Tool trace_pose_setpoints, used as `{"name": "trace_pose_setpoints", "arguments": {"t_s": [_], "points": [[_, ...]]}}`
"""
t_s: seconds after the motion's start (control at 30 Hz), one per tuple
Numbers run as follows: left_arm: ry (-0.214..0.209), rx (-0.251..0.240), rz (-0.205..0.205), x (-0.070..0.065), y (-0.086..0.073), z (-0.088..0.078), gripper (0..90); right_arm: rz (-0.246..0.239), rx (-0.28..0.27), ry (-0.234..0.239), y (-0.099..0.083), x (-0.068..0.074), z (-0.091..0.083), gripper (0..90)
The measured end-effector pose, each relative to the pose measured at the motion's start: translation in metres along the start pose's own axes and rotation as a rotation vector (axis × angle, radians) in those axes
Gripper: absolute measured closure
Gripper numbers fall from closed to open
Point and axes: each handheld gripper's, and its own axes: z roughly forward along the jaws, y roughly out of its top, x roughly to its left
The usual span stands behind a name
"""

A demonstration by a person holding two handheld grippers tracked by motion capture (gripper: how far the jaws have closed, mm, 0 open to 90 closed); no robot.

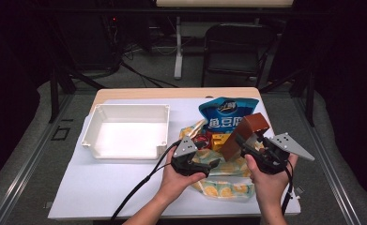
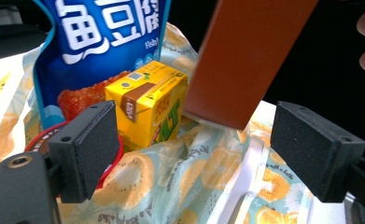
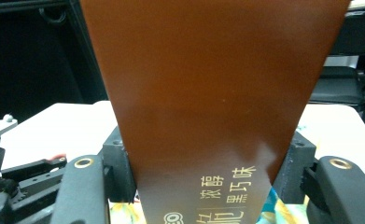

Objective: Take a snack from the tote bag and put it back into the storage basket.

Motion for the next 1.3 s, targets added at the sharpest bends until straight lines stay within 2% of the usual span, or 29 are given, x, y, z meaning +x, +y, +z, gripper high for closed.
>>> {"name": "trace_pose_setpoints", "arguments": {"t_s": [0.1, 0.17, 0.2, 0.23, 0.3, 0.33, 0.43, 0.47, 0.53, 0.57, 0.6, 0.7, 0.77, 0.8, 0.87, 0.93, 0.97, 1.0, 1.07, 1.17, 1.2, 1.27, 1.3], "points": [[-0.012, 0.003, 0.011, -0.003, 0.0, 0.002, 15.6, 0.002, 0.01, 0.02, -0.003, 0.004, 0.003, 37.6], [0.028, 0.0, 0.02, -0.006, -0.001, 0.003, 15.3, 0.002, 0.017, 0.031, -0.004, 0.007, 0.005, 37.6], [-0.002, 0.008, 0.024, -0.006, -0.001, 0.003, 15.1, 0.001, 0.016, 0.038, -0.004, 0.009, 0.005, 37.6], [-0.002, 0.001, 0.023, -0.006, -0.001, 0.004, 15.0, -0.001, 0.018, 0.044, -0.004, 0.011, 0.005, 37.6], [0.028, 0.003, 0.025, -0.008, -0.001, 0.005, 15.0, -0.001, 0.021, 0.059, -0.005, 0.014, 0.006, 37.6], [-0.009, 0.01, 0.025, -0.007, -0.001, 0.005, 15.0, -0.003, 0.022, 0.066, -0.005, 0.016, 0.007, 37.6], [0.014, 0.006, 0.038, -0.009, -0.001, 0.006, 15.6, -0.002, 0.029, 0.086, -0.006, 0.021, 0.009, 37.6], [0.042, 0.004, 0.04, -0.011, -0.002, 0.007, 15.8, -0.003, 0.031, 0.093, -0.007, 0.023, 0.009, 37.6], [0.023, 0.013, 0.053, -0.01, -0.001, 0.006, 16.6, -0.004, 0.035, 0.105, -0.008, 0.026, 0.01, 37.6], [0.054, 0.009, 0.06, -0.012, -0.002, 0.007, 17.2, -0.004, 0.036, 0.112, -0.008, 0.028, 0.011, 37.6], [0.026, 0.014, 0.066, -0.011, -0.002, 0.007, 19.1, -0.006, 0.04, 0.117, -0.009, 0.03, 0.012, 37.6], [0.035, 0.017, 0.071, -0.012, -0.003, 0.008, 27.3, -0.008, 0.044, 0.133, -0.01, 0.035, 0.013, 37.6], [0.012, 0.028, 0.063, -0.01, -0.003, 0.009, 28.2, -0.009, 0.048, 0.142, -0.011, 0.037, 0.015, 37.6], [0.047, 0.023, 0.057, -0.011, -0.003, 0.01, 28.2, -0.01, 0.05, 0.146, -0.012, 0.039, 0.015, 37.6], [0.053, 0.022, 0.052, -0.011, -0.003, 0.01, 28.7, -0.009, 0.054, 0.155, -0.013, 0.041, 0.016, 37.6], [0.049, 0.019, 0.061, -0.012, -0.003, 0.01, 33.2, -0.01, 0.056, 0.162, -0.013, 0.044, 0.017, 37.5], [0.088, 0.022, 0.072, -0.014, -0.003, 0.01, 36.8, -0.015, 0.058, 0.166, -0.014, 0.044, 0.017, 37.5], [0.08, 0.027, 0.08, -0.014, -0.003, 0.009, 40.3, -0.01, 0.056, 0.165, -0.014, 0.046, 0.018, 37.5], [0.092, 0.03, 0.093, -0.017, -0.003, 0.009, 42.5, -0.01, 0.054, 0.164, -0.015, 0.046, 0.018, 37.1], [0.108, 0.046, 0.101, -0.017, -0.002, 0.005, 43.8, -0.001, 0.051, 0.191, -0.015, 0.044, 0.021, 35.5], [0.107, 0.049, 0.092, -0.016, -0.002, 0.004, 44.1, -0.006, 0.05, 0.202, -0.015, 0.043, 0.021, 34.3], [0.117, 0.051, 0.064, -0.012, -0.002, 0.001, 44.3, -0.015, 0.039, 0.209, -0.013, 0.042, 0.019, 26.3], [0.122, 0.039, 0.05, -0.009, -0.003, -0.001, 44.4, -0.021, 0.035, 0.218, -0.012, 0.042, 0.018, 24.5]]}}
